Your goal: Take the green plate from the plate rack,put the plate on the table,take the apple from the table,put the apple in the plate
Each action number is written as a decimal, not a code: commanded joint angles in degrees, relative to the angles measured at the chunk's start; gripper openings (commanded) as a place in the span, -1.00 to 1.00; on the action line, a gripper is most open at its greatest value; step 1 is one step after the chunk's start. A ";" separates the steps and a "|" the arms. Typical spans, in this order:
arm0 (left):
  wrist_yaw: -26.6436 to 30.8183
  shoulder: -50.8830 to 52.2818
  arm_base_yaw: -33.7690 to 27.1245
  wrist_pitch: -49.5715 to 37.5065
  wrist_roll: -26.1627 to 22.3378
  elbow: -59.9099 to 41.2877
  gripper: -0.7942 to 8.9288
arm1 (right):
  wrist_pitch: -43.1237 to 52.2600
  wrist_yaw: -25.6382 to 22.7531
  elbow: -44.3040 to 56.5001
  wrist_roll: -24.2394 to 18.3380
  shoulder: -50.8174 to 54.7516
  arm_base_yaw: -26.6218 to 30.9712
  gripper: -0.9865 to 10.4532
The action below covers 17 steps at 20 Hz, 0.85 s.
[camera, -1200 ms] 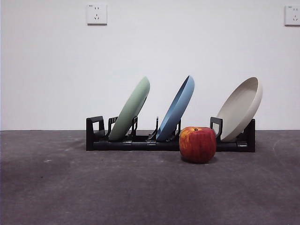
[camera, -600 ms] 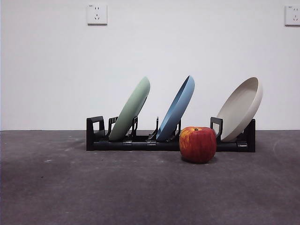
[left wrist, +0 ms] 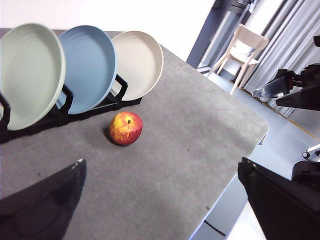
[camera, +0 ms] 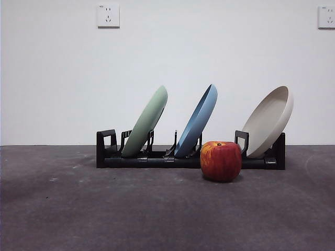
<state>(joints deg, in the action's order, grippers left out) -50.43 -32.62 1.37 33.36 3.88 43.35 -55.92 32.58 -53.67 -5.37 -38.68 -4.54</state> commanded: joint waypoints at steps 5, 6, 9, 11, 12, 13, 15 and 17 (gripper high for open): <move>10.21 -14.14 8.28 -8.92 -0.74 7.78 0.47 | 0.11 0.13 -0.11 -0.26 -0.98 -0.15 0.38; 12.07 -17.35 9.88 -10.49 -0.96 9.49 0.47 | 0.11 0.11 -0.11 -0.26 -1.05 -0.15 0.38; 15.56 -27.80 14.08 -15.34 -2.58 14.88 0.46 | 0.11 0.13 -0.11 -0.26 -1.07 -0.15 0.38; 19.10 -35.23 16.24 -16.90 -4.24 19.21 0.45 | 0.09 0.13 -0.11 -0.26 -1.07 -0.15 0.38; 20.55 -38.97 17.16 -17.88 -5.09 21.42 0.45 | 0.09 0.13 -0.11 -0.26 -1.07 -0.15 0.38; 21.86 -42.47 17.92 -18.88 -5.62 23.47 0.45 | 0.09 0.13 -0.11 -0.26 -1.07 -0.15 0.38; 24.35 -49.05 19.12 -21.33 -5.95 27.36 0.45 | 0.07 0.11 -0.11 -0.26 -1.07 -0.15 0.38; 26.58 -55.01 20.26 -24.50 -6.69 30.36 0.45 | 0.04 0.13 -0.11 -0.26 -1.09 -0.15 0.38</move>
<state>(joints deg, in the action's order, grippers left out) -24.03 -86.76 21.37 9.39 -1.58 73.69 -55.94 32.58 -53.67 -5.37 -39.75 -4.54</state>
